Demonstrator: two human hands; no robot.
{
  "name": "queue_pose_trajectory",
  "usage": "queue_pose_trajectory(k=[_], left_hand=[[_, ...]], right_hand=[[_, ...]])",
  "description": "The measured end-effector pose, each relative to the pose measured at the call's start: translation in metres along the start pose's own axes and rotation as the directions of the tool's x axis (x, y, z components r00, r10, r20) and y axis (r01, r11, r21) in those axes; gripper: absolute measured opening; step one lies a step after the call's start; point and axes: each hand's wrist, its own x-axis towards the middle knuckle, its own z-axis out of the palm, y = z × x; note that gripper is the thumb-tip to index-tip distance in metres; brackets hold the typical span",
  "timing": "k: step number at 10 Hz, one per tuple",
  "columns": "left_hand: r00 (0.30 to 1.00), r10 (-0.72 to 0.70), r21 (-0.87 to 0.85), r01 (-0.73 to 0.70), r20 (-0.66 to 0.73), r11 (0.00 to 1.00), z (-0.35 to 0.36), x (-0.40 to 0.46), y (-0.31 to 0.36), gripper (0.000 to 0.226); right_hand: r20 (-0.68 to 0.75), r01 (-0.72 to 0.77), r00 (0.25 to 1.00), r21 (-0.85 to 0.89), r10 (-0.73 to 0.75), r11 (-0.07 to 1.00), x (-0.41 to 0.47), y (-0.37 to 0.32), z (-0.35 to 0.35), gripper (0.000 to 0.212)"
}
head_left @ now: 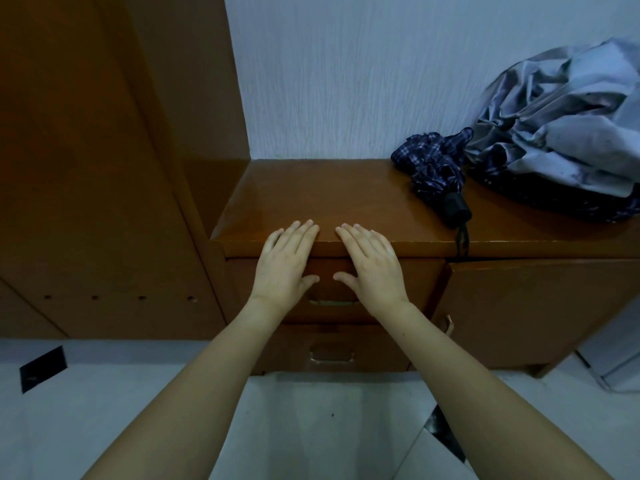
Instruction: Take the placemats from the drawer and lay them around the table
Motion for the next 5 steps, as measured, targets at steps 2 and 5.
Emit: queue_pose_trajectory(k=[2, 5], left_hand=[[0.993, 0.004, -0.046, 0.002, 0.116, 0.999, -0.019, 0.0, 0.001, 0.091], [0.855, 0.003, -0.222, 0.131, 0.518, 0.966, -0.093, 0.027, 0.007, 0.069]], right_hand=[[0.142, -0.024, 0.99, 0.056, 0.016, 0.998, 0.002, -0.004, -0.019, 0.081], [0.43, -0.181, 0.897, 0.134, 0.107, 0.974, 0.045, -0.021, -0.095, 0.049]])
